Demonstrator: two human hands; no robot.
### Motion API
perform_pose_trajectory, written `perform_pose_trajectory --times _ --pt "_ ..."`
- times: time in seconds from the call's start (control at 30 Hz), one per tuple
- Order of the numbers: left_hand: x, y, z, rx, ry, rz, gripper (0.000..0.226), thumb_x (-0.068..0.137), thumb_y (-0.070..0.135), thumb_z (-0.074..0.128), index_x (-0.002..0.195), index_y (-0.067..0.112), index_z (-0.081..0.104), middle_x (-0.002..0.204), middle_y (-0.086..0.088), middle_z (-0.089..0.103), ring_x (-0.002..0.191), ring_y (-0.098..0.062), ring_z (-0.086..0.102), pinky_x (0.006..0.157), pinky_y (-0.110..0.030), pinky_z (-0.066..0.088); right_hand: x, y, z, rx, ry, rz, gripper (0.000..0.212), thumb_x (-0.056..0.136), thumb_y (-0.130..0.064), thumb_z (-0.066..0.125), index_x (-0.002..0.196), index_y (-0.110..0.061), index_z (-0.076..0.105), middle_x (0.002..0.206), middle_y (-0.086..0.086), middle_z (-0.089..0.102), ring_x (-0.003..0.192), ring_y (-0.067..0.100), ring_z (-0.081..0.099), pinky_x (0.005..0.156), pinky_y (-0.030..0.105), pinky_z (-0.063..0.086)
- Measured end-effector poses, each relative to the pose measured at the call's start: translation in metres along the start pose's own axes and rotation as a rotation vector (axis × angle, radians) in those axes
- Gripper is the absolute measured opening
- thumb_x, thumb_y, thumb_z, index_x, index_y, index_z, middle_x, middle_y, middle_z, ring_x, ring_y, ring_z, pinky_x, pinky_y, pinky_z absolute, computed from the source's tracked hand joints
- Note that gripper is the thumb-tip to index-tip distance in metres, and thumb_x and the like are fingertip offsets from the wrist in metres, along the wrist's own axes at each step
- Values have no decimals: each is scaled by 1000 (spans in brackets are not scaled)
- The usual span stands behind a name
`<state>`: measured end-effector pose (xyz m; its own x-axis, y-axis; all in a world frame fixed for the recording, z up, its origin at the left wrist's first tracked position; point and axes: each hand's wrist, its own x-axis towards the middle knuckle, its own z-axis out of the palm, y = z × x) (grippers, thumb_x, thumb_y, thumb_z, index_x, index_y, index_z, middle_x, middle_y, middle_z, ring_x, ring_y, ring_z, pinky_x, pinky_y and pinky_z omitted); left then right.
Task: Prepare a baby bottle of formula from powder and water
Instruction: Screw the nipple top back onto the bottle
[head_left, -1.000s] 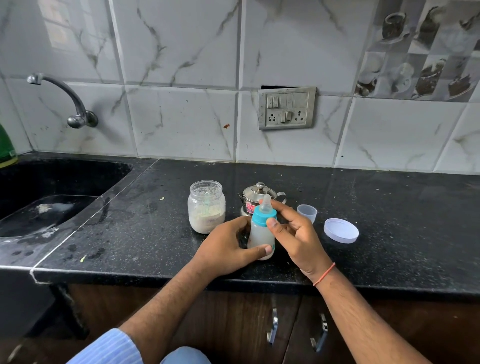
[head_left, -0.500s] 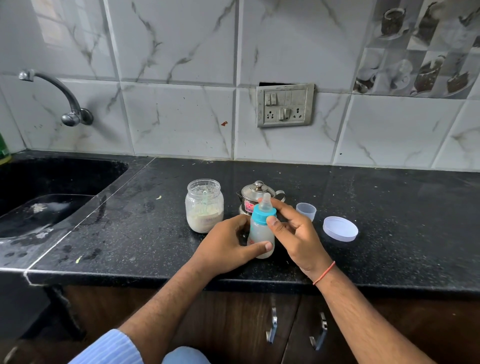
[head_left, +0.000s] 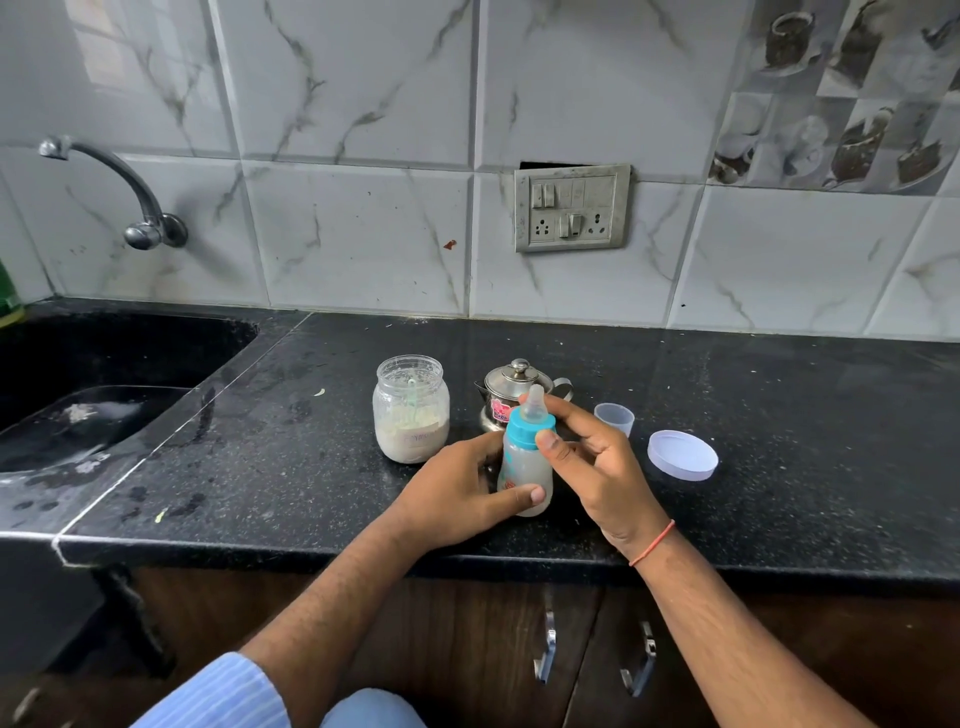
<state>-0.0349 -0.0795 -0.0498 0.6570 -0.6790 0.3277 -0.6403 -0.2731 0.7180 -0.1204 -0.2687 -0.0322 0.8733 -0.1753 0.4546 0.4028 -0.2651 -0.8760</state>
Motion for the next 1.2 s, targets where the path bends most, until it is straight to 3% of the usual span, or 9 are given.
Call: perform_pose_trajectory --times 0.1,0.27,0.4,0.53,0.77,0.87,1.0,1.1,1.2 --pt "-1 2 4 -1 60 -16 49 88 58 87 127 31 75 86 27 73 70 6 62 68 -19 44 0 0 1 8 26 -15 39 97 -27 69 136 -30 67 131 1 75 127 27 68 109 53 54" --pt "-9 13 19 146 256 -135 65 70 84 73 114 36 74 93 22 77 82 1 70 72 -29 57 2 1 5 -13 74 -24 46 88 -62 76 132 -50 70 127 12 72 122 30 69 104 61 55" --pt "-2 7 10 19 86 -119 62 75 76 81 120 34 72 104 18 80 92 -1 74 88 -40 64 1 3 2 39 52 -24 36 93 -34 75 129 -37 72 122 4 78 121 35 69 105 67 51" --pt "0 5 1 -13 -103 -108 69 78 72 80 132 32 67 113 13 81 97 -4 76 96 -45 64 0 5 1 43 50 -17 42 90 -30 76 131 -25 70 126 4 77 122 30 70 108 67 49" --pt "-13 17 23 207 208 -138 64 77 79 74 124 38 67 107 18 81 97 -2 76 85 -35 64 3 7 6 39 77 14 42 88 -32 79 129 -29 71 125 9 77 120 25 72 103 61 57" --pt "-8 14 11 116 71 -114 68 76 78 77 129 36 68 111 18 80 101 0 75 92 -37 64 1 6 3 42 76 4 45 86 -38 80 130 -29 71 124 6 78 120 27 72 103 67 53" --pt "-1 5 -8 -57 -123 -81 55 89 47 91 135 26 69 117 14 81 100 3 76 93 -30 61 0 4 2 53 55 10 40 91 -26 77 131 -25 70 124 3 78 122 24 71 106 60 54" --pt "-6 5 0 -33 30 -75 57 77 63 89 125 33 75 110 18 83 100 -3 79 95 -44 65 0 3 4 65 68 9 40 92 -31 80 130 -28 69 125 3 78 123 21 71 106 54 57" --pt "-12 16 10 75 185 -121 56 72 72 86 114 35 77 100 24 81 90 4 76 85 -39 65 2 3 6 84 78 13 38 91 -32 80 127 -32 70 128 7 76 124 21 71 103 49 59"
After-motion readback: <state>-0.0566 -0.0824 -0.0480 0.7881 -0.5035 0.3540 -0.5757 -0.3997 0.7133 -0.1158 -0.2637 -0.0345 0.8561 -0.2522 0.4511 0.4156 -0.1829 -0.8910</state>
